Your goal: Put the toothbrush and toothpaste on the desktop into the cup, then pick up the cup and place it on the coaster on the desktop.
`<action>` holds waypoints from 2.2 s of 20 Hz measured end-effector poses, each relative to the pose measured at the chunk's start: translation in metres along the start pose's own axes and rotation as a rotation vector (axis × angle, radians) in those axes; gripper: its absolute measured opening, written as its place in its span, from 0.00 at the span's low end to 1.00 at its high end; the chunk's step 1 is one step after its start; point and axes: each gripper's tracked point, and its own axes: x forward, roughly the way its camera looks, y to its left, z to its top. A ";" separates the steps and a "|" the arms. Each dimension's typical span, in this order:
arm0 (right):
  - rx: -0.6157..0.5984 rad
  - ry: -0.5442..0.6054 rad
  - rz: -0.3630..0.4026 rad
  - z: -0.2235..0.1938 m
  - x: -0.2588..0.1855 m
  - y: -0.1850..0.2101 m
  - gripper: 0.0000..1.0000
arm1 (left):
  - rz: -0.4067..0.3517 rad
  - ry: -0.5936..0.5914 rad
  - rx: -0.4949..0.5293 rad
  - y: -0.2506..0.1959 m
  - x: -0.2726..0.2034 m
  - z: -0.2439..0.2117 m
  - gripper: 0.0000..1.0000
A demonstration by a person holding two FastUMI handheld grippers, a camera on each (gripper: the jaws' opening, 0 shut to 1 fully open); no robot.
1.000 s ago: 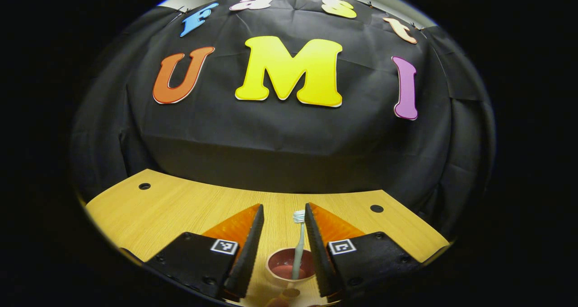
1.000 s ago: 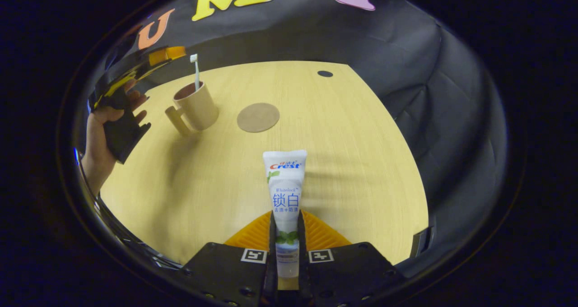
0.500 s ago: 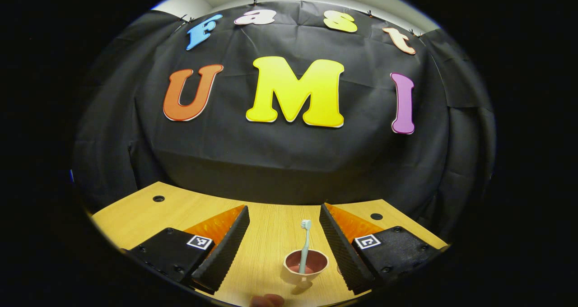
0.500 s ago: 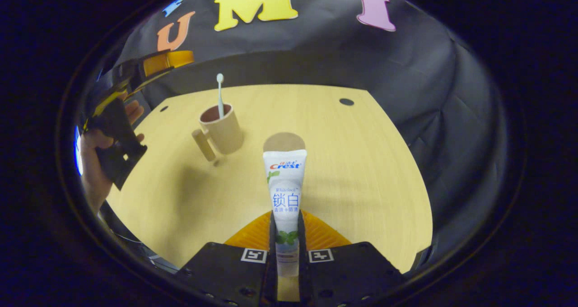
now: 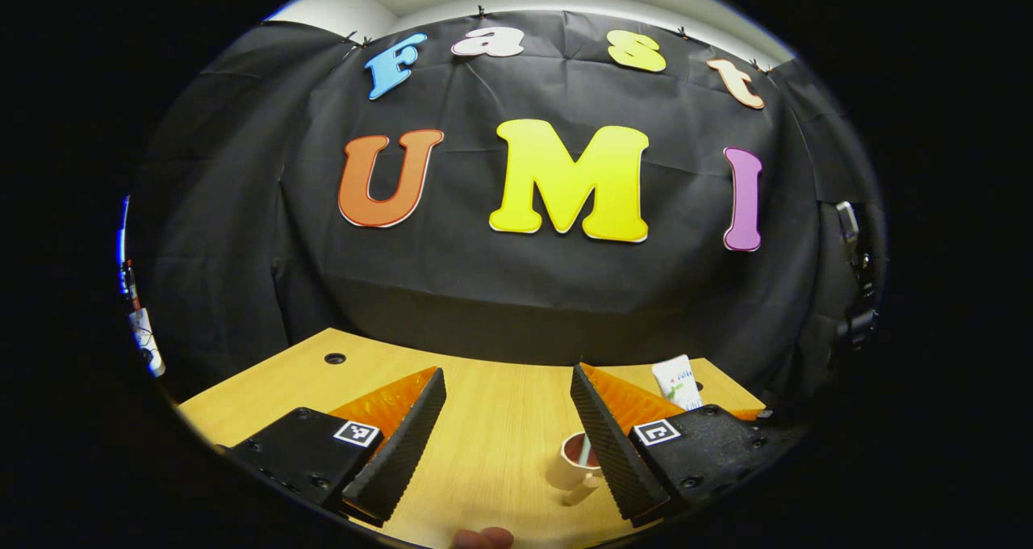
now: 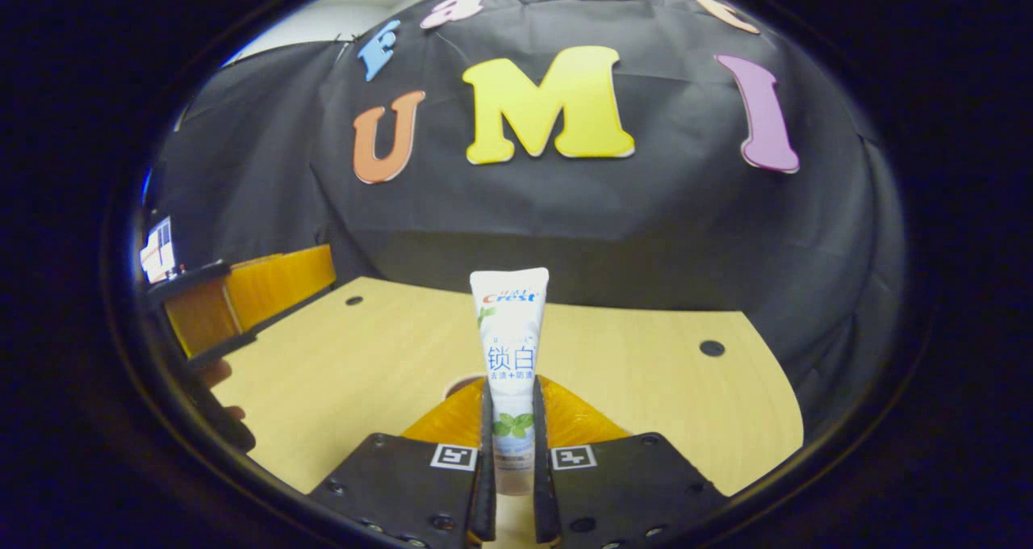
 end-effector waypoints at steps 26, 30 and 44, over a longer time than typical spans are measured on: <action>0.027 -0.101 -0.007 0.006 0.018 0.011 0.78 | 0.049 -0.006 -0.007 0.035 0.006 0.000 0.98; 0.015 -0.106 -0.050 0.013 -0.023 -0.012 0.87 | 0.029 -0.002 -0.015 0.025 0.001 0.002 0.98; -0.021 0.138 -0.177 -0.057 -0.183 -0.123 0.93 | -0.102 0.454 -0.061 -0.033 -0.028 -0.072 0.99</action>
